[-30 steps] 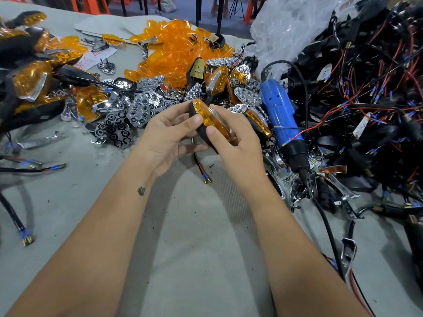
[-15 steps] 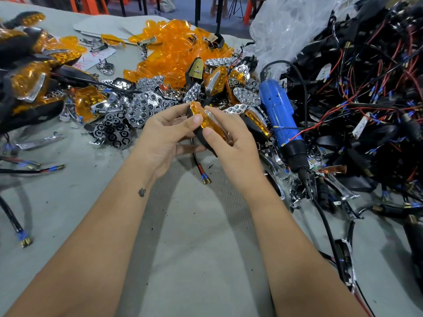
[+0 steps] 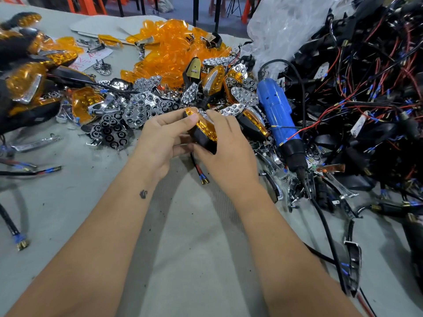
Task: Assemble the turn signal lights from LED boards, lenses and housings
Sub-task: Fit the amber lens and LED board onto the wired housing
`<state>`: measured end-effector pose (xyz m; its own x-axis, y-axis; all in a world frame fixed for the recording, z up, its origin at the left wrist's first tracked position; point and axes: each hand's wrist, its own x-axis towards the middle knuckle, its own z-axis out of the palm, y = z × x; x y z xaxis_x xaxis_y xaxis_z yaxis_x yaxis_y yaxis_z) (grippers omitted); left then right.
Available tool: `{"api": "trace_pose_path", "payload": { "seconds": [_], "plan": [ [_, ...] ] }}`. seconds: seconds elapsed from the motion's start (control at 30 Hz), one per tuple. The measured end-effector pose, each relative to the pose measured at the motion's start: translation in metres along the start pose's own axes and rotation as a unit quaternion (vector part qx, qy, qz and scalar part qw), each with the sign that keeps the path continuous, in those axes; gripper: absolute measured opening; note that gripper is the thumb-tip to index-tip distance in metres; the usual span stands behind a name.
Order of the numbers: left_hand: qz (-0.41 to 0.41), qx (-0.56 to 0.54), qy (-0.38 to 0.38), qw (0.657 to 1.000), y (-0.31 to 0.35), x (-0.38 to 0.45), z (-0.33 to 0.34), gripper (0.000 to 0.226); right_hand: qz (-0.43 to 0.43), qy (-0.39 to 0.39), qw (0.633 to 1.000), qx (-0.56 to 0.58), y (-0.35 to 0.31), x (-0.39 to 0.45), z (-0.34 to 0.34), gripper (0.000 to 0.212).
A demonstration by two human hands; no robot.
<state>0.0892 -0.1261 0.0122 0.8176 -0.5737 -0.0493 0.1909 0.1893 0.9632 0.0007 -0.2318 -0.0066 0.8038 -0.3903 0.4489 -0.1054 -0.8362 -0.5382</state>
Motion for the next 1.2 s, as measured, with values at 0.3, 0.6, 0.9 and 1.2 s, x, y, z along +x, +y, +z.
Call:
{"api": "trace_pose_path", "payload": {
  "seconds": [0.3, 0.6, 0.9, 1.2],
  "plan": [
    [0.007, 0.006, 0.012, 1.000, 0.003, -0.002, 0.001, 0.013, -0.005, -0.019, 1.000, -0.005, -0.008, 0.001, -0.007, 0.058],
    [0.020, -0.009, 0.040, 0.999, 0.001, 0.000, 0.004, 0.033, 0.042, -0.032, 0.994, 0.097, -0.012, 0.001, -0.008, 0.052],
    [0.019, -0.254, 0.081, 0.964, 0.000, 0.003, 0.013, 0.076, 0.019, -0.097, 0.984, 0.149, -0.024, -0.006, -0.001, 0.047],
    [0.031, -0.255, 0.085, 0.963, 0.000, 0.008, 0.009, 0.075, -0.008, -0.082, 0.991, 0.101, -0.033, -0.008, -0.006, 0.041]
  ]
}}
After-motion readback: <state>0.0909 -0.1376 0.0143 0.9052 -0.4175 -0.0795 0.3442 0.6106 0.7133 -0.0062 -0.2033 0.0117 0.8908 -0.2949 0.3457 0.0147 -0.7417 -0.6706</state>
